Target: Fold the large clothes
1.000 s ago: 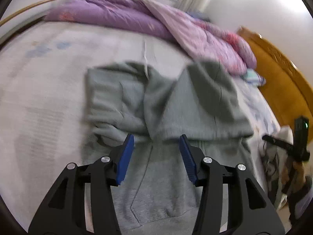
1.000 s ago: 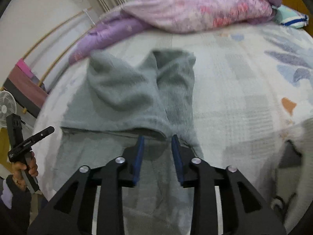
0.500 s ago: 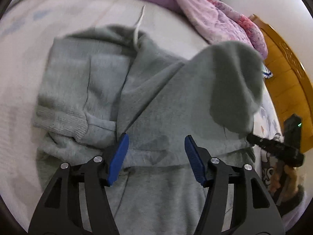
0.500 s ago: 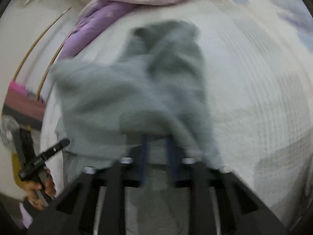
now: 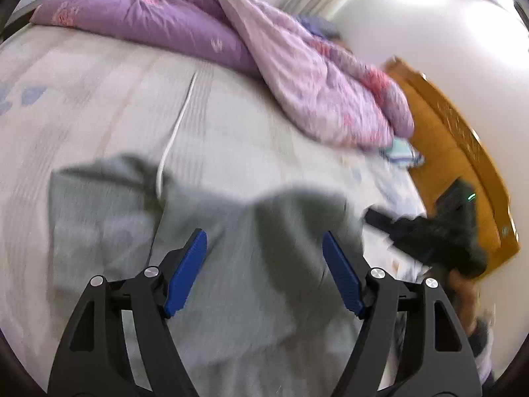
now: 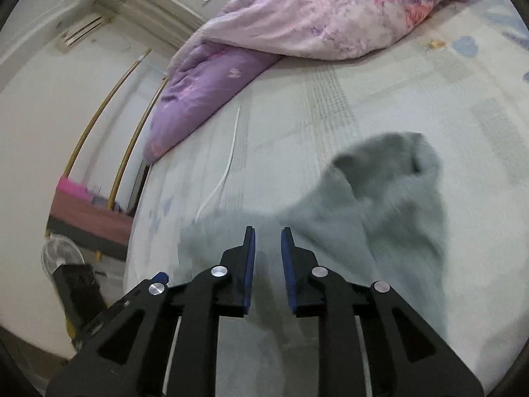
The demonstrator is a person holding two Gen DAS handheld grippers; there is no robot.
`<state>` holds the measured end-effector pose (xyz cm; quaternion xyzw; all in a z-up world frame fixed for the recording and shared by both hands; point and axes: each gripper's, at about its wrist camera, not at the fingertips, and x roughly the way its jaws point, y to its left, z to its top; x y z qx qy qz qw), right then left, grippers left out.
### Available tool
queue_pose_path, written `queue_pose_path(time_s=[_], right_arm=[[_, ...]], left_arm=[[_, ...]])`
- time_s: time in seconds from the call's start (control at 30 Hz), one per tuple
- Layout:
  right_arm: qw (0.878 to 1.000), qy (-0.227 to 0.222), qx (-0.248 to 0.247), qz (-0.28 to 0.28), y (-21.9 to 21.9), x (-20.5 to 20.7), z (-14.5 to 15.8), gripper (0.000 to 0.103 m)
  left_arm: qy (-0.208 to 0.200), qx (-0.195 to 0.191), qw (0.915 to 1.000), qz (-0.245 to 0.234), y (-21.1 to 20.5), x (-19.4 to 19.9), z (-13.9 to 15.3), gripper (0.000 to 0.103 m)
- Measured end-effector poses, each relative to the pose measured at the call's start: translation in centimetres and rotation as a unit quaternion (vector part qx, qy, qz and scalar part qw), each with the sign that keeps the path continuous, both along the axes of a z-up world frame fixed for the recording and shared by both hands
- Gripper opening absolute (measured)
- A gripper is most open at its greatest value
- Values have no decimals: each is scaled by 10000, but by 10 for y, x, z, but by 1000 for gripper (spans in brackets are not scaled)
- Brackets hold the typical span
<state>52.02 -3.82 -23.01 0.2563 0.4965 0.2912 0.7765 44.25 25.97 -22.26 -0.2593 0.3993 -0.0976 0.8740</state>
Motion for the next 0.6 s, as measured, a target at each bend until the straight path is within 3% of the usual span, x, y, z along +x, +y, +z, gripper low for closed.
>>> queue_pose_path(time_s=[0.1, 0.2, 0.27, 0.33, 0.4, 0.5, 0.57, 0.6], right_arm=[[9990, 283, 274, 211, 19, 27, -15, 17], [9856, 1043, 422, 1264, 37, 26, -39, 17], [9788, 822, 241, 1859, 38, 4, -34, 17], [9690, 933, 196, 2281, 35, -19, -37, 17], [9654, 904, -262, 2432, 30, -38, -42, 17], [9683, 759, -657, 2288, 21, -51, -46, 17], [9755, 156, -1001, 1951, 9, -61, -26, 17], [9757, -194, -1168, 1844, 6, -68, -14, 21]], left_arm=[[-160, -158, 9996, 183, 4, 13, 14, 73], [-277, 63, 9995, 137, 4, 21, 25, 74], [-223, 130, 9997, -15, 1, 25, 25, 74], [-135, 103, 9995, -249, -5, 30, 18, 78], [142, 23, 9977, -657, -21, 34, 2, 79], [256, 179, 9976, -617, -33, 31, -7, 78], [225, 57, 9983, -532, -30, 26, -5, 79], [295, 170, 9982, -501, -30, 26, -5, 79]])
